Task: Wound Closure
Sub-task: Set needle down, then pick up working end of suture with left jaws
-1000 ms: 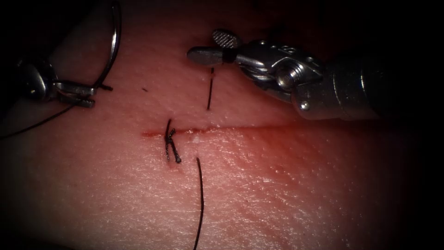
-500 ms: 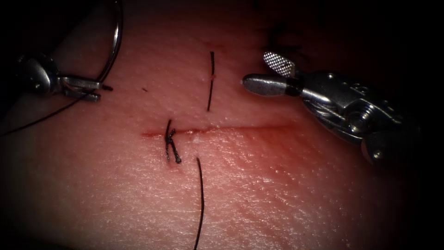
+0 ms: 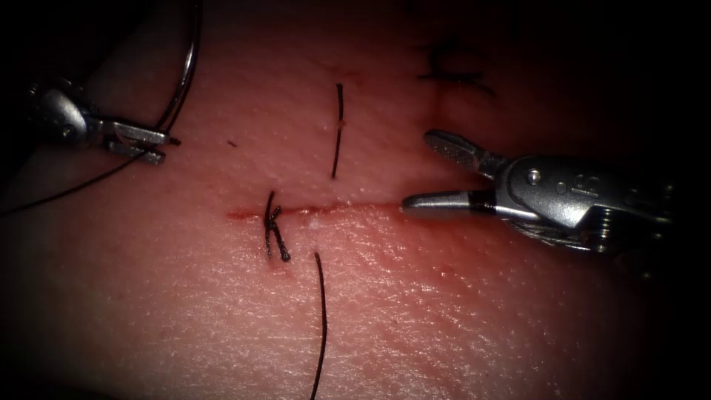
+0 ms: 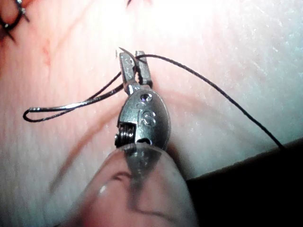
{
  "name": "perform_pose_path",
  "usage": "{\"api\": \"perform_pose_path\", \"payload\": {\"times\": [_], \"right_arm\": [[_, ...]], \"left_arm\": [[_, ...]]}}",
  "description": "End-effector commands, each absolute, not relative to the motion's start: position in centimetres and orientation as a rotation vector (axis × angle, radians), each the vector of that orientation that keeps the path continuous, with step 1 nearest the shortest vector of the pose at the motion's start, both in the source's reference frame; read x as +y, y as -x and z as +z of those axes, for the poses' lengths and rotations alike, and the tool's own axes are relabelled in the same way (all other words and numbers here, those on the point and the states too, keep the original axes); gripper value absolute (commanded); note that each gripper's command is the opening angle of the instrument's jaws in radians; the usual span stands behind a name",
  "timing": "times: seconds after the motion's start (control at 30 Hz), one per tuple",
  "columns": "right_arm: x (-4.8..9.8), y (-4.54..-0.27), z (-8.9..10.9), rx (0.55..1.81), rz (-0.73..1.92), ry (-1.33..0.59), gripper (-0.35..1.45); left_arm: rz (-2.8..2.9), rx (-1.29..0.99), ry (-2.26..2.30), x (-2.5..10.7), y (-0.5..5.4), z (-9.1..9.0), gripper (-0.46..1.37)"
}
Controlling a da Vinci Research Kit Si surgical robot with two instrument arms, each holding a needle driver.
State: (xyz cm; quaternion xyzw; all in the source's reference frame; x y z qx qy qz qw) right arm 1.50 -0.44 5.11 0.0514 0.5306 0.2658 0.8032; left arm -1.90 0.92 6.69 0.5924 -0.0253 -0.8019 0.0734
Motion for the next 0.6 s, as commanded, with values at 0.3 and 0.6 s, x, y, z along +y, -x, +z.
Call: {"api": "perform_pose_path", "payload": {"times": [0.3, 0.6], "right_arm": [[-0.48, -1.53, 5.13, 1.145, 0.554, -0.118, 0.95], [-0.53, -1.56, 5.16, 1.15, 0.539, -0.124, 0.93]], "left_arm": [[-2.495, 0.0, -1.631, 1.1, 1.85, 6.92, 0.41], [-2.575, -0.001, -1.606, 1.28, 1.56, 6.85, 0.98]]}}
